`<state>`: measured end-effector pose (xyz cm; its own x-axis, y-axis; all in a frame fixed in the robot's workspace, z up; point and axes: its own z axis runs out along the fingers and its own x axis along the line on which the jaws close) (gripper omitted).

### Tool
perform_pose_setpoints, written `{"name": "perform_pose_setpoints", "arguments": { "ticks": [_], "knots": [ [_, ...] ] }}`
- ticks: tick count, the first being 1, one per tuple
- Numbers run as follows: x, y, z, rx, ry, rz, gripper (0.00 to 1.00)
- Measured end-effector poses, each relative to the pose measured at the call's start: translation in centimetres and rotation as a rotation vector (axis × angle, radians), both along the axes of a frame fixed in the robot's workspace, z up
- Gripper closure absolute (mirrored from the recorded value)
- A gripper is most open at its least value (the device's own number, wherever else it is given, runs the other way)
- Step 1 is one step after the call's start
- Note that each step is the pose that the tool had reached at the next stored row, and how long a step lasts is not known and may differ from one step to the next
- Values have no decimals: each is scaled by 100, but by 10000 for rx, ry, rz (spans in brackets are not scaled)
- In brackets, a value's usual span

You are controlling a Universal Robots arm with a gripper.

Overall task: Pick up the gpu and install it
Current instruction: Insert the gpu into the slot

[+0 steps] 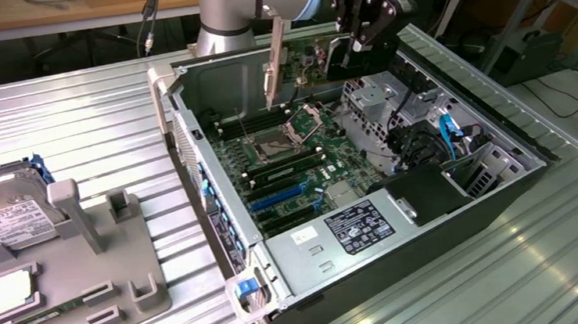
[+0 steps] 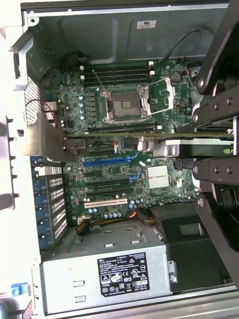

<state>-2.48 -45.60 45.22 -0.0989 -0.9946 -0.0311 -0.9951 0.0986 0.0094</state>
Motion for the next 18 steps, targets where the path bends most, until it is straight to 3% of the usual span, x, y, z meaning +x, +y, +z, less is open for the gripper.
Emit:
{"name": "perform_pose_setpoints", "arguments": {
  "ticks": [9,14,18],
  "knots": [
    [-16,0,-1,-2,-7,27,72],
    [-9,1,-14,4,-8,540,72],
    [-5,57,-35,3,-7,823,72]
  ]
}}
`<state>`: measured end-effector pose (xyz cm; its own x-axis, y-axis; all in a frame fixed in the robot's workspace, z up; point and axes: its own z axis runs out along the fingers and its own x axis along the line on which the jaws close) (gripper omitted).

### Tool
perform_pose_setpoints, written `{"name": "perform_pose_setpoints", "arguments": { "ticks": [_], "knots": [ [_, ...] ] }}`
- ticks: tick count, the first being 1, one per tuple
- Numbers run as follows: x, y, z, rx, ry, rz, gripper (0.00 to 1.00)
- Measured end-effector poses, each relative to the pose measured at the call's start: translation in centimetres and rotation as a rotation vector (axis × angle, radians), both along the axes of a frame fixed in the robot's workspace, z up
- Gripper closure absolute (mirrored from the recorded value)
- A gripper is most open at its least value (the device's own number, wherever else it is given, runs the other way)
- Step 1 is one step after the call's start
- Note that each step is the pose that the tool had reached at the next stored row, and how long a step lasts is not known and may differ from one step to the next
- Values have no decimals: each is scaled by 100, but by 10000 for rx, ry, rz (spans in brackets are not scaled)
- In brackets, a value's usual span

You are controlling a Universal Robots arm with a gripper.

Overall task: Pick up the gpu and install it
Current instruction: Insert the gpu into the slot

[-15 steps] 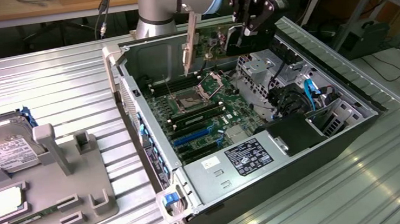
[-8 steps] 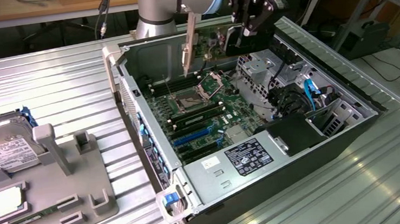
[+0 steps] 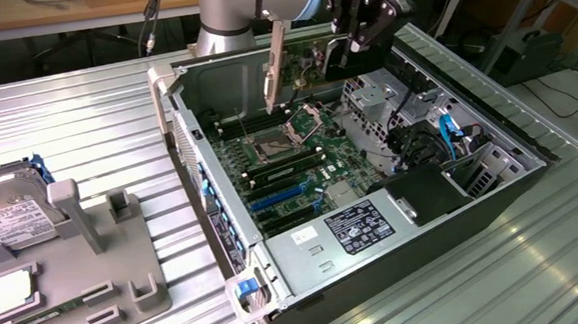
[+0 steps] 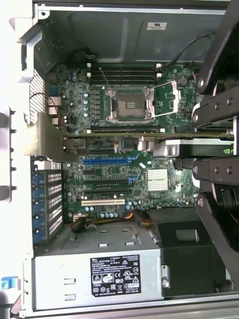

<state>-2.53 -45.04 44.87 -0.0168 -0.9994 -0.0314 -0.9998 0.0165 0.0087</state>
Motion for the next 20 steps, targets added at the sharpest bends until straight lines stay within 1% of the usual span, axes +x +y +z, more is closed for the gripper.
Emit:
{"name": "perform_pose_setpoints", "arguments": {
  "ticks": [3,5,8,11,13,17,20],
  "knots": [
    [0,38,-30,0,0,158,72],
    [0,56,-59,1,-3,184,72],
    [-8,61,-110,0,-6,182,72],
    [-80,64,-175,0,-9,159,72],
    [-98,65,-204,-10,-10,133,72],
    [-128,66,-274,-11,-10,-10,72],
    [-157,67,-330,-10,-11,-20,72]
  ]
}}
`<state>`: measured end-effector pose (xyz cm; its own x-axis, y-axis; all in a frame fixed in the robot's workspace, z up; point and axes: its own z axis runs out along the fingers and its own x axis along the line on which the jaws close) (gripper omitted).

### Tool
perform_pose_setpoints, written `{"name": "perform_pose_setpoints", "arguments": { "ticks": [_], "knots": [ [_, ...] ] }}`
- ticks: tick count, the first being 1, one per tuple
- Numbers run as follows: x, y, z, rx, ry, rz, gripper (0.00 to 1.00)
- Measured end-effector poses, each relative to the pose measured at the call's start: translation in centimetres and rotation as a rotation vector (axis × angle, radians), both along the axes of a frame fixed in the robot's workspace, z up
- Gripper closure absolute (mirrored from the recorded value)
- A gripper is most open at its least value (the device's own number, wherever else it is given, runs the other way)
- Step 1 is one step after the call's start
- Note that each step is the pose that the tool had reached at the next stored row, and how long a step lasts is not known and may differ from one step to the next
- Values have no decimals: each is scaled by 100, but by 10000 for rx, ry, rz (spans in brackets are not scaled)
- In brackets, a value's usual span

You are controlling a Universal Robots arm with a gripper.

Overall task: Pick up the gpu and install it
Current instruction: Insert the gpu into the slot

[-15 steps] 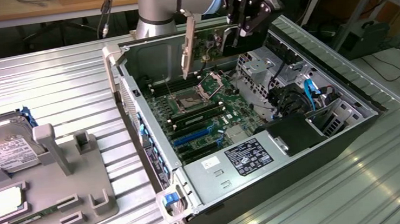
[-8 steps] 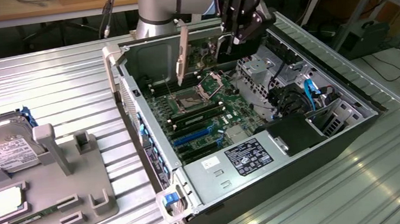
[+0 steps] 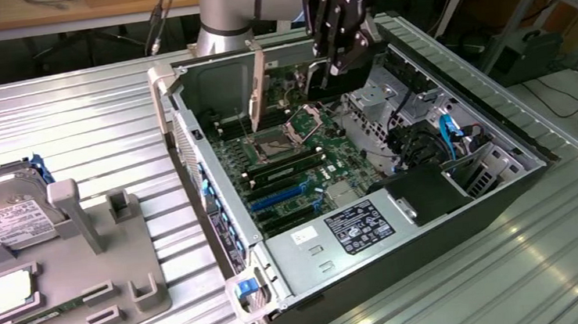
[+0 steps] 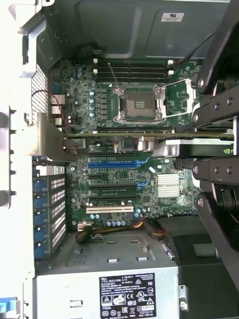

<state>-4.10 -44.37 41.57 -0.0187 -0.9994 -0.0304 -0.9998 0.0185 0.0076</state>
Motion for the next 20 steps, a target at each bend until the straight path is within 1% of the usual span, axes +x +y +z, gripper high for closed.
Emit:
{"name": "perform_pose_setpoints", "arguments": {
  "ticks": [2,4,7,13,20],
  "knots": [
    [-23,0,-32,1,-9,0,72],
    [-43,0,-54,0,-60,0,72],
    [-63,1,-92,0,-116,0,72],
    [-91,7,-202,-1,-117,-141,72],
    [-124,7,-334,0,-118,-152,72]
  ]
}}
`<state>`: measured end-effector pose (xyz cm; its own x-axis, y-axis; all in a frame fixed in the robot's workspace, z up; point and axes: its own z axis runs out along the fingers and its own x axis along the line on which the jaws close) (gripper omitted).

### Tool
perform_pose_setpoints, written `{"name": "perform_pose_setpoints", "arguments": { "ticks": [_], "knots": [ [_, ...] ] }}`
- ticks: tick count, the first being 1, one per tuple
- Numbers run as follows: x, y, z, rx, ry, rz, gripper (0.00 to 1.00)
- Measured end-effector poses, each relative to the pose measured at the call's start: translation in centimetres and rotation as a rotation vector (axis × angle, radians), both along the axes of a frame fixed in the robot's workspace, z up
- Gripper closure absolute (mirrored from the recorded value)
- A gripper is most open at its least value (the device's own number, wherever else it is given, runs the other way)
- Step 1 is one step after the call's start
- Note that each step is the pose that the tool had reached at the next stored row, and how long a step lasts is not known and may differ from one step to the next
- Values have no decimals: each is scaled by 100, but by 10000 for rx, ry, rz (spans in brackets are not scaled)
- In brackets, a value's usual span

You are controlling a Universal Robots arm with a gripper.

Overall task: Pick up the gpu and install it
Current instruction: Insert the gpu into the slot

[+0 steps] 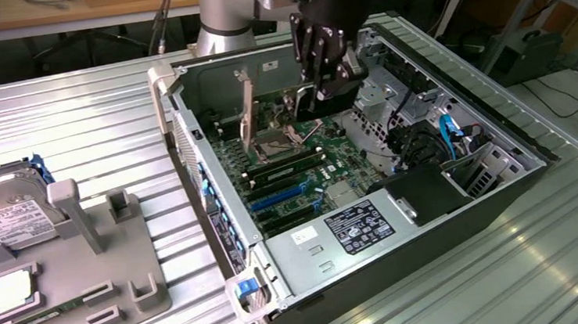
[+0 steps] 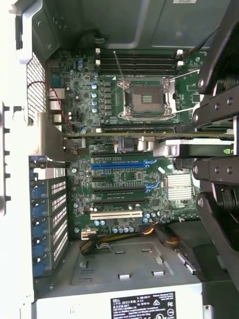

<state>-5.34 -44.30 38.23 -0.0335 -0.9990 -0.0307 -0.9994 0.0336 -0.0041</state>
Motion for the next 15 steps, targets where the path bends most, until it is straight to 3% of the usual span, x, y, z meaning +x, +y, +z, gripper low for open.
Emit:
{"name": "perform_pose_setpoints", "arguments": {
  "ticks": [9,15],
  "knots": [
    [-130,-3,-111,0,0,38,72],
    [-150,-8,-212,5,0,406,72]
  ]
}}
